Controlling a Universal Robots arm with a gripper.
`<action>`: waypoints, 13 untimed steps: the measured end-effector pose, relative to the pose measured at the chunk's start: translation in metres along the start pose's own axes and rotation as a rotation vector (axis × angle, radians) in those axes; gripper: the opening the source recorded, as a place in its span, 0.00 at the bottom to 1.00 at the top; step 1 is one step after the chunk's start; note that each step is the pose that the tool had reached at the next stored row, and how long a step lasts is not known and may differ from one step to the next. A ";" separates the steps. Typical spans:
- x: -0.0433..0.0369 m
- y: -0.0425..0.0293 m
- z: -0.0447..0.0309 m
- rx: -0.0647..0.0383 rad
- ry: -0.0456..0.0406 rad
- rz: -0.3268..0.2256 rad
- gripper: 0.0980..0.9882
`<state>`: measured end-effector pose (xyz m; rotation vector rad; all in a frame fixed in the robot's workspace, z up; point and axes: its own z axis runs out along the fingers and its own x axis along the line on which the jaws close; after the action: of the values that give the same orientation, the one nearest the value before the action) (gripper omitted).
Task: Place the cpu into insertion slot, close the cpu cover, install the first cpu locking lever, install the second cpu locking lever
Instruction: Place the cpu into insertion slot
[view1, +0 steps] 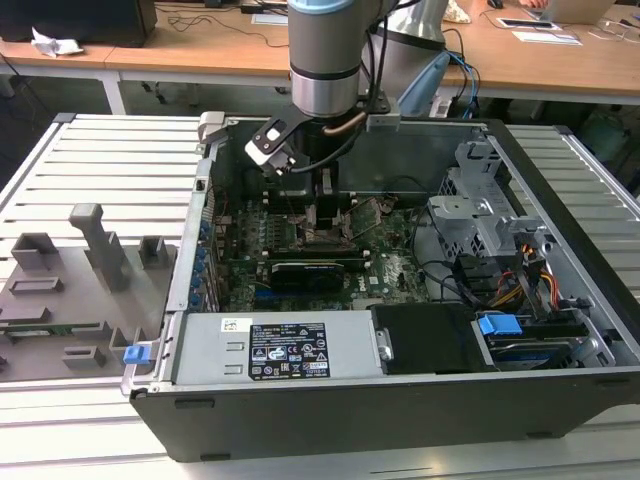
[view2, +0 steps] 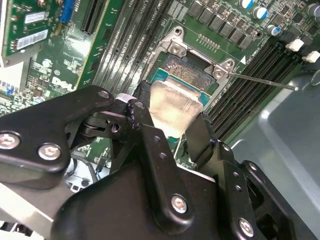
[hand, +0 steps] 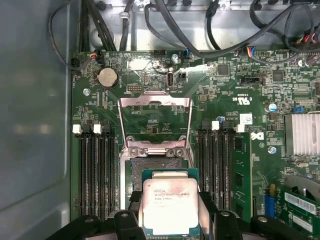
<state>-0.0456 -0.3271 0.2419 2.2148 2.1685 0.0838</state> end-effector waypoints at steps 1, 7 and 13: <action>0.0006 -0.0001 0.0013 0.000 0.0000 0.000 0.48; 0.0060 -0.0011 0.0158 0.002 0.0000 0.000 0.48; 0.0064 -0.0019 0.0271 0.004 -0.0005 0.003 0.48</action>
<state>-0.0456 -0.3204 0.2148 2.2198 2.1670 0.0793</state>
